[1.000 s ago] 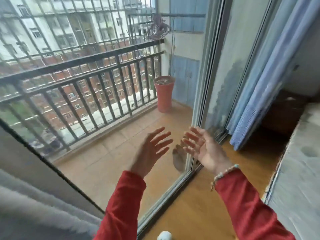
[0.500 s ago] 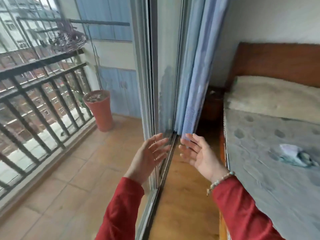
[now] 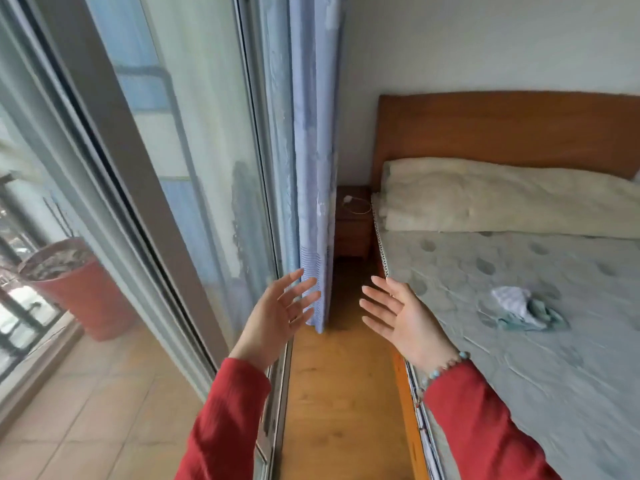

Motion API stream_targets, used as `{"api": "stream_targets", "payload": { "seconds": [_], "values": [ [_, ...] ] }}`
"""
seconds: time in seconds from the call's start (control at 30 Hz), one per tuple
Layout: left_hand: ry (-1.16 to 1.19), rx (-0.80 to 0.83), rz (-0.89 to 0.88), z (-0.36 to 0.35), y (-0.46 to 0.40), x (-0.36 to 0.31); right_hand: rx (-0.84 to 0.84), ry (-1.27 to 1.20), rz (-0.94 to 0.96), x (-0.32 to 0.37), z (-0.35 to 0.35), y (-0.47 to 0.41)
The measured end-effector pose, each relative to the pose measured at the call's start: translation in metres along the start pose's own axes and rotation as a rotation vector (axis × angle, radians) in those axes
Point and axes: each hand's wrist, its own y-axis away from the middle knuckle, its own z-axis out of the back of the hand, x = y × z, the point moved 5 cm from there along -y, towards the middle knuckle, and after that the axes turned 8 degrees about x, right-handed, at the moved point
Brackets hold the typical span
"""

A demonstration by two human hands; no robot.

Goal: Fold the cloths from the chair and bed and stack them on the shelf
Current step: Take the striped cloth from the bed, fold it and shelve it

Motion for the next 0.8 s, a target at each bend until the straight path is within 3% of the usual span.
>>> {"api": "stream_targets", "payload": {
  "seconds": [0.5, 0.8],
  "values": [
    [-0.03, 0.029, 0.087, 0.018, -0.293, -0.039, -0.146, -0.025, 0.04, 0.099, 0.071, -0.24],
    [-0.091, 0.196, 0.154, -0.009, -0.482, -0.077, -0.27, -0.083, 0.15, 0.177, 0.096, -0.374]
  ]
}}
